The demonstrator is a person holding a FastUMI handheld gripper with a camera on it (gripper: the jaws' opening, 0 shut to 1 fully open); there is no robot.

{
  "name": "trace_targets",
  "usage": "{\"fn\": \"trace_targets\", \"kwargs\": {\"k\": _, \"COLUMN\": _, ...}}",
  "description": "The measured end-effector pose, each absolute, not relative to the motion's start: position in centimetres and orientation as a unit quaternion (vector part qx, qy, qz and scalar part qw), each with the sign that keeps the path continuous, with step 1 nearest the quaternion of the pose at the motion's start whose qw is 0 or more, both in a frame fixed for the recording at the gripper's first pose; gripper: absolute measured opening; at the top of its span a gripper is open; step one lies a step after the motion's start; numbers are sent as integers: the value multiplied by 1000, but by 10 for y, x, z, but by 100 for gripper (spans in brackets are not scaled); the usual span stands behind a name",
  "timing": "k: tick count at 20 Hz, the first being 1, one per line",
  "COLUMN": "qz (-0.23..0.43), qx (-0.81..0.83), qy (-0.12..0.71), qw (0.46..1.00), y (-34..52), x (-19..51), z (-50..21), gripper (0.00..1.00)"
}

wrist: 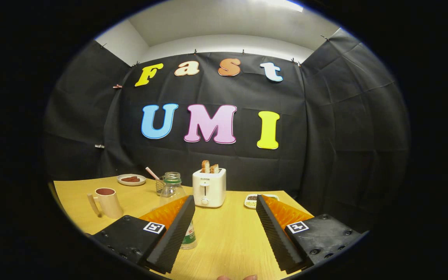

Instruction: Take the bottle from table, then pour the juice into the cup, finally place the bottle on the coaster

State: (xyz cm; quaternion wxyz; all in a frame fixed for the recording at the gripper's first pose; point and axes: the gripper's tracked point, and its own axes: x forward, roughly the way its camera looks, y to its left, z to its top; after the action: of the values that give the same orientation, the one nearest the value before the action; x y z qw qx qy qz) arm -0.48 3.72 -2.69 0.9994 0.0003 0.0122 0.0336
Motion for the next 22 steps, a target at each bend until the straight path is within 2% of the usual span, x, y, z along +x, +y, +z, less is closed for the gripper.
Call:
{"fn": "trace_targets", "kwargs": {"k": 9, "qz": 88, "qx": 14, "qy": 31, "qw": 996, "y": 106, "x": -1, "z": -76, "gripper": 97}}
{"fn": "trace_targets", "kwargs": {"k": 22, "qz": 86, "qx": 14, "qy": 55, "qw": 995, "y": 131, "x": 48, "z": -113, "gripper": 98}}
